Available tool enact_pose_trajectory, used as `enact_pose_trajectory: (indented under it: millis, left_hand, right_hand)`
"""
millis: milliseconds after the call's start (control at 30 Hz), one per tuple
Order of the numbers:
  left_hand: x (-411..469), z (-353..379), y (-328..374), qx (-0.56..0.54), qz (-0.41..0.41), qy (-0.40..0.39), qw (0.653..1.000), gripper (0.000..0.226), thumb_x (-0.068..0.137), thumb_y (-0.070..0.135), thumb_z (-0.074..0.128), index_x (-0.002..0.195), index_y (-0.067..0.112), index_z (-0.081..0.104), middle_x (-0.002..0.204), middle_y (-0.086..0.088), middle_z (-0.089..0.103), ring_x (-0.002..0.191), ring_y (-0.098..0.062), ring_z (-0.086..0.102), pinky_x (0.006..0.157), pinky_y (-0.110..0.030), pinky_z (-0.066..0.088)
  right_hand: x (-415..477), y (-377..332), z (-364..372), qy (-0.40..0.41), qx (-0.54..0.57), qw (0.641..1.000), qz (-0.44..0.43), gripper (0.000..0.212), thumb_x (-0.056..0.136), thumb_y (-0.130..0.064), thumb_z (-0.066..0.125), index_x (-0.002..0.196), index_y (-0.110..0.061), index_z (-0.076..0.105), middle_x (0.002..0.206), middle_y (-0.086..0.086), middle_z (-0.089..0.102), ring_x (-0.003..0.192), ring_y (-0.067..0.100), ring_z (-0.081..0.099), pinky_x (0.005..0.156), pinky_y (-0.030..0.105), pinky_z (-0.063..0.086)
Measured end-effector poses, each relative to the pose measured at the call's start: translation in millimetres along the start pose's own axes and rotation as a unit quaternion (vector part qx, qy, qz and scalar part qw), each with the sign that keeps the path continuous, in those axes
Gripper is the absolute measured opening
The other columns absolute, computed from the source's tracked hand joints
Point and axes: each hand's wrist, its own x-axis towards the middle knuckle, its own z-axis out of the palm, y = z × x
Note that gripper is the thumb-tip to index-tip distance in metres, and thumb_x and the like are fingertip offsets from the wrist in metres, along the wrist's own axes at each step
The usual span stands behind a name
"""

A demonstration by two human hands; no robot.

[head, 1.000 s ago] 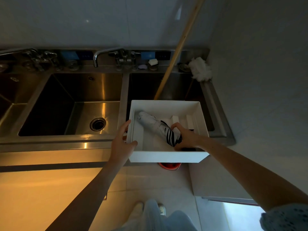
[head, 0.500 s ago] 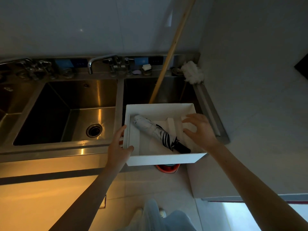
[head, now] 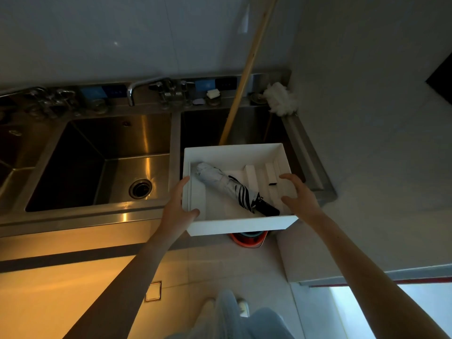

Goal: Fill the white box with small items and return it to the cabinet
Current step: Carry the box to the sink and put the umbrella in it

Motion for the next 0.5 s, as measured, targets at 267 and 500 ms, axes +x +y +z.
enact_pose_trajectory:
  millis: [267,500]
  left_hand:
    - [5,3,2,-0.042,-0.006,0.011,0.999,0.089,0.075,-0.006,0.072,0.137,0.047,0.035,0.145,0.014,0.035,0.13,-0.016,0.038,0.096,-0.028,0.044]
    - [-4,13,7,-0.022,0.011,0.065,0.998,0.083,0.076,-0.02,0.057,0.139,0.032,0.04,0.145,0.001,0.039,0.135,-0.023,0.036,0.103,-0.049,0.043]
  right_hand:
    - [-1,1,0,-0.051,0.034,0.998,0.011,0.077,0.076,0.02,0.046,0.131,-0.032,0.042,0.133,0.013,0.05,0.055,0.011,0.055,0.042,0.013,0.038]
    - [-6,-4,3,-0.059,0.041,0.997,0.04,0.09,0.079,0.021,0.044,0.146,-0.037,0.028,0.157,-0.003,0.023,0.077,0.016,0.064,0.049,0.013,0.046]
